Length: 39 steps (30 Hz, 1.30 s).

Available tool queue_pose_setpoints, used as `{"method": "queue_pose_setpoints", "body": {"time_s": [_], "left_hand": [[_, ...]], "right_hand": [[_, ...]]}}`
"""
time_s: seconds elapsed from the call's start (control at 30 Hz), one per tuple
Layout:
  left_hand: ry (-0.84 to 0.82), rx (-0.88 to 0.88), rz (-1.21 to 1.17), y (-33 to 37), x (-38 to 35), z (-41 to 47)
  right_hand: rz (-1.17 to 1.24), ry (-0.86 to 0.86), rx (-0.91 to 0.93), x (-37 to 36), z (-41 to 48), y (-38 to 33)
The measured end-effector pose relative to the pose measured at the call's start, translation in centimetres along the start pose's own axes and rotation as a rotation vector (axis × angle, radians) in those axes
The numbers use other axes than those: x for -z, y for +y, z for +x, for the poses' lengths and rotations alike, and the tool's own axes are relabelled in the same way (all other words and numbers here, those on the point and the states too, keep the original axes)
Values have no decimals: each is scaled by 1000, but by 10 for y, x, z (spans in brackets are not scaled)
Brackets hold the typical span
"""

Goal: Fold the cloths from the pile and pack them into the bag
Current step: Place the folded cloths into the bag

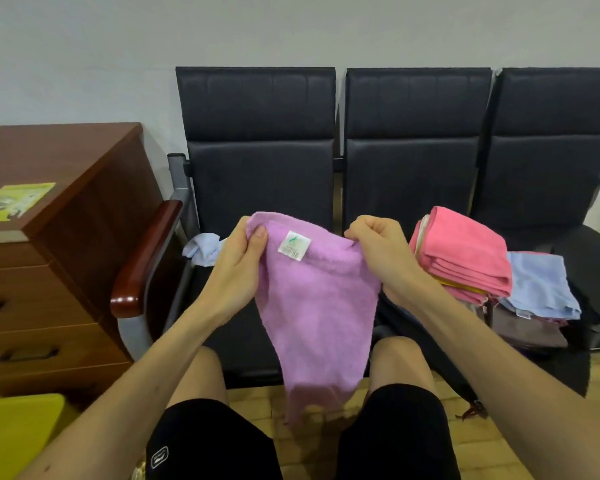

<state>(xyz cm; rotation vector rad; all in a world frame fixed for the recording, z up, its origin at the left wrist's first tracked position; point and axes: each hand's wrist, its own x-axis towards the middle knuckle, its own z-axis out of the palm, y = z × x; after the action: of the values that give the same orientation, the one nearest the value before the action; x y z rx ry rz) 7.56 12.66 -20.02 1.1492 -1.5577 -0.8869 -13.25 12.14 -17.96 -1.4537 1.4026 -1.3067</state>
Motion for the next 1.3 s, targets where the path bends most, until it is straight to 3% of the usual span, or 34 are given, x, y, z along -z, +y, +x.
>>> {"method": "queue_pose_setpoints", "body": {"time_s": [0.13,0.2,0.27,0.33,0.4,0.57,0.63,0.73,0.8,0.87,0.97,1.0,1.13,1.23,1.3], "left_hand": [[82,-52,84,5,-18,4],[97,45,-51,10,-28,8],[110,151,-256,17,-36,11],[114,217,-390,20,-39,15],[132,313,-487,23,-38,18],[139,507,-490,17,-34,25],[164,418,-383,13,-24,24],[190,150,71,-11,-2,32],[197,195,161,-28,7,36],[143,289,54,-38,7,28],[55,686,-600,-43,-7,2],[23,732,-730,-47,-13,-6],[-22,819,-823,-53,-29,-36],[-240,924,-1065,-69,-27,-49],[-321,924,-1029,-75,-23,-53]], "right_hand": [[285,87,-149,9,3,-1],[457,43,-226,4,-7,16],[656,-113,-352,-9,-27,49],[598,-388,-454,-22,-53,80],[484,-579,-417,-32,-70,98],[455,-528,-384,-42,-71,96],[459,-569,-410,-38,-70,96],[587,-812,-434,-22,-79,85],[781,-880,-427,-17,-84,68],[966,-789,-427,-17,-79,53],[1109,-657,-379,-22,-64,42],[1128,-621,-370,-22,-60,40],[1158,-537,-394,-19,-49,43],[1069,-477,-398,-14,-43,48],[1054,-412,-411,-11,-37,51]]}}
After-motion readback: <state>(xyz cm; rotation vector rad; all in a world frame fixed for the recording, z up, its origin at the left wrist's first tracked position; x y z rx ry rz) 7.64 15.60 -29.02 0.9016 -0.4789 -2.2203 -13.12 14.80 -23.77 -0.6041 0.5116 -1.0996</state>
